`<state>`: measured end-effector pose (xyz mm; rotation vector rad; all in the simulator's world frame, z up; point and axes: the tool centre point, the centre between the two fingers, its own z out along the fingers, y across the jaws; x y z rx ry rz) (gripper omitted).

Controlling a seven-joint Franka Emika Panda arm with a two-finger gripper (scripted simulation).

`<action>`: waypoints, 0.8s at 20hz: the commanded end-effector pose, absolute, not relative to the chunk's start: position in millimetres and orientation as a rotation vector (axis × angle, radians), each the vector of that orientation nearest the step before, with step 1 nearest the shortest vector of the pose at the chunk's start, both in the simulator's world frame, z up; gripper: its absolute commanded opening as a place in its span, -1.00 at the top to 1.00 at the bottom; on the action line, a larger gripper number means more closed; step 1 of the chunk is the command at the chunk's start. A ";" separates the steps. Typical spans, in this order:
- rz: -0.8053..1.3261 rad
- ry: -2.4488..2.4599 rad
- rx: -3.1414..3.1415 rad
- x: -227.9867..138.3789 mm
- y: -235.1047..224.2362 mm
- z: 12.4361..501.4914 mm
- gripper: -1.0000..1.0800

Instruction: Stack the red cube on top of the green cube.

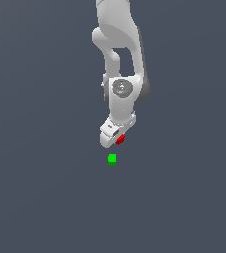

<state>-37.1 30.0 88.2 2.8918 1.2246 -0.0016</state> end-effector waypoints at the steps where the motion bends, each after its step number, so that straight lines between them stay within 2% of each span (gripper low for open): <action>1: -0.001 1.225 2.891 -20.3 22.5 82.4 1.00; 8: -0.001 1.225 2.891 16.5 7.0 69.7 1.00; 16: 0.000 1.225 2.892 37.7 -1.3 62.8 1.00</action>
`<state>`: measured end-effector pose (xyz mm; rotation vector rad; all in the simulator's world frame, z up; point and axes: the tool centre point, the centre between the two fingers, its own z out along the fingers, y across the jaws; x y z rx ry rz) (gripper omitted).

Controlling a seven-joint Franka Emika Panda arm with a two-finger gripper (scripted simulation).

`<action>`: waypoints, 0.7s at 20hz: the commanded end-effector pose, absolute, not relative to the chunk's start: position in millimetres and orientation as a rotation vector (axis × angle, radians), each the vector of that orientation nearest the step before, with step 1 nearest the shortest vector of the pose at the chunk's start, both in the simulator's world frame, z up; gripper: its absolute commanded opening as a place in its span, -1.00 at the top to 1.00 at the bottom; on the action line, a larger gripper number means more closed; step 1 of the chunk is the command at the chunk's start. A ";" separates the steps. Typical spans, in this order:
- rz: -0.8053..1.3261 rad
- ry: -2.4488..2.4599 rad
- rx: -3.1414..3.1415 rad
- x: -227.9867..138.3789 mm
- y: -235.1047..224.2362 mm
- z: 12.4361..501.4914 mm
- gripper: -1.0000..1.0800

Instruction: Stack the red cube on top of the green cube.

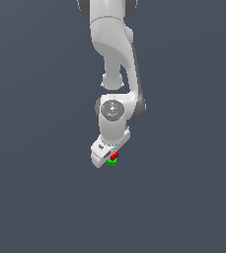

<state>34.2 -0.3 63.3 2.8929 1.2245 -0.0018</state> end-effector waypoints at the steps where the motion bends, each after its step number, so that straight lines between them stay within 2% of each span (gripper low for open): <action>1: 0.000 1.225 2.892 39.0 -1.8 62.4 1.00; 5: 0.000 1.225 2.892 41.2 -2.6 61.7 1.00; 6: 0.000 1.225 2.892 41.2 -2.6 61.7 -0.92; 14: 0.000 1.225 2.892 41.2 -2.6 61.7 -0.92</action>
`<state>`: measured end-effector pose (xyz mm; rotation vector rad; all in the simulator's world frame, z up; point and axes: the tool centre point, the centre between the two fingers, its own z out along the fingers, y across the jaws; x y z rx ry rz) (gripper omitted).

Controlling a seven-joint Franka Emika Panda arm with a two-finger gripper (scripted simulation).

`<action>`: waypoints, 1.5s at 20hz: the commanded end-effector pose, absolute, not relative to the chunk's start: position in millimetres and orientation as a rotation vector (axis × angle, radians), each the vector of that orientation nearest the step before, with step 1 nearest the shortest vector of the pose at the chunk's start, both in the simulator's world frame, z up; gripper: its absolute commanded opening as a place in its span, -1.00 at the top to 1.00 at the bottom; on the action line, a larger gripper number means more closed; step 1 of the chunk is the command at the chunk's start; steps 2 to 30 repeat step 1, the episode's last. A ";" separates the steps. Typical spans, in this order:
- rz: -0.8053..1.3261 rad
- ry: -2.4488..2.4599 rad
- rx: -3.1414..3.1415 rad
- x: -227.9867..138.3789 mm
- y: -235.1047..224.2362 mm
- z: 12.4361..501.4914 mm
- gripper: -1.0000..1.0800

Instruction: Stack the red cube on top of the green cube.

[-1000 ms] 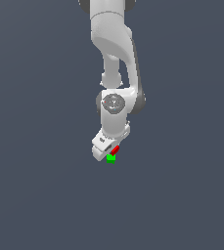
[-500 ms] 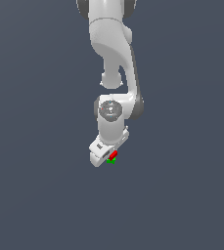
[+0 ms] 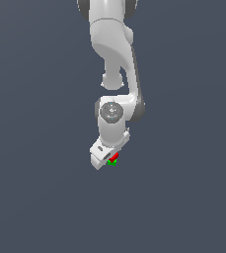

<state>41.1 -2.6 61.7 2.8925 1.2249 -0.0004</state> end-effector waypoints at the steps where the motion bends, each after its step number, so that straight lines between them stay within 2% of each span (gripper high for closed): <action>1: 0.000 1.225 2.892 41.2 -2.6 61.7 -0.92; 30: 0.000 1.225 2.892 41.2 -2.6 61.7 -0.92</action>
